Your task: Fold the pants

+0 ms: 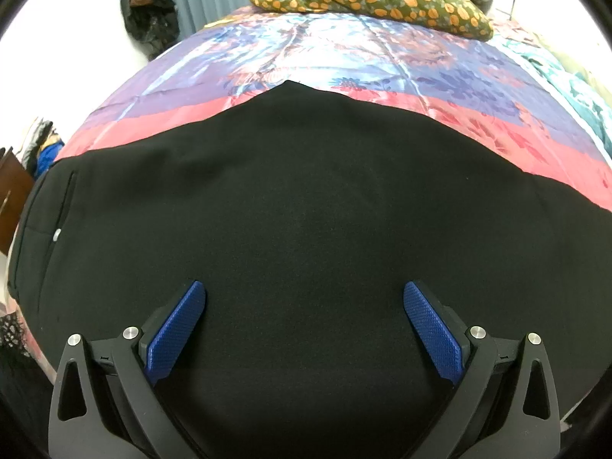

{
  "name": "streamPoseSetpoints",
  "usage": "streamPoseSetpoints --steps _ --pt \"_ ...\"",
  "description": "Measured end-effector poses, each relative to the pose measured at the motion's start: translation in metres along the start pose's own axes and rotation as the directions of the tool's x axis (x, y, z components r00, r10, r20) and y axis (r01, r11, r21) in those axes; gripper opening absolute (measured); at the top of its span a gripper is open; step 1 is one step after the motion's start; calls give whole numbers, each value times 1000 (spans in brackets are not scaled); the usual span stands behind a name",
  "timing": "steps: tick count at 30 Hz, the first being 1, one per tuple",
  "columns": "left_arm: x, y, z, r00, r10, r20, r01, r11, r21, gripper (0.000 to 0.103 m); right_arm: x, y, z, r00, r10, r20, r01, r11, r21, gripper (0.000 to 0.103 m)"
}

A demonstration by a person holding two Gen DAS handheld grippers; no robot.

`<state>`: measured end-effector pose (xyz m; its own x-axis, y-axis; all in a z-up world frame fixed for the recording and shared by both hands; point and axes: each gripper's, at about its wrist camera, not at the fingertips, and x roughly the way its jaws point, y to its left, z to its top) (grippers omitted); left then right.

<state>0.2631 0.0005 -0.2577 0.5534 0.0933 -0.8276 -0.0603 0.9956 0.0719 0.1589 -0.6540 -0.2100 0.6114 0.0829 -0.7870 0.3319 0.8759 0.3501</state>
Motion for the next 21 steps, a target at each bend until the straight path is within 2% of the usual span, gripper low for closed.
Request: streamPoseSetpoints --steps 2,3,4,6,7,8,9,11,13,16,17,21 --pt "0 0 0 1000 -1 -3 1 1000 0 102 12 -3 -12 999 -9 -49 8 1000 -21 87" --pt "0 0 1 1000 -1 -4 1 1000 0 102 16 -4 -15 998 7 -58 -8 1000 -16 80" --pt "0 0 1 1000 -1 -5 1 1000 0 102 15 -6 -18 997 54 -53 -55 998 -6 75" --pt "1 0 1 1000 -1 -4 1 1000 -1 102 18 -11 -20 982 179 -67 -176 983 42 63" --pt "1 0 0 1000 0 -3 0 1000 -3 102 20 -13 -21 974 214 -77 -210 976 64 46" --pt "1 0 0 1000 0 -1 0 1000 -4 102 23 -15 -23 969 229 -93 -222 972 80 37" --pt "1 0 0 1000 0 0 0 1000 -4 102 27 -18 -26 964 242 -111 -231 968 101 22" --pt "1 0 0 1000 -1 -3 1 1000 -7 102 26 -18 -30 953 287 -97 -273 952 137 16" --pt "1 1 2 1000 -6 -15 6 1000 -13 103 18 -12 -33 939 340 -53 -328 930 165 15" --pt "-2 4 6 998 -22 -52 20 999 -40 101 0 5 -33 896 444 21 -439 875 205 15" --pt "-6 7 7 997 -37 -67 33 998 -59 101 -6 17 -34 875 483 45 -481 852 206 15" --pt "-29 25 2 986 -160 -50 150 975 -163 101 -16 68 -45 811 580 72 -582 791 189 15"
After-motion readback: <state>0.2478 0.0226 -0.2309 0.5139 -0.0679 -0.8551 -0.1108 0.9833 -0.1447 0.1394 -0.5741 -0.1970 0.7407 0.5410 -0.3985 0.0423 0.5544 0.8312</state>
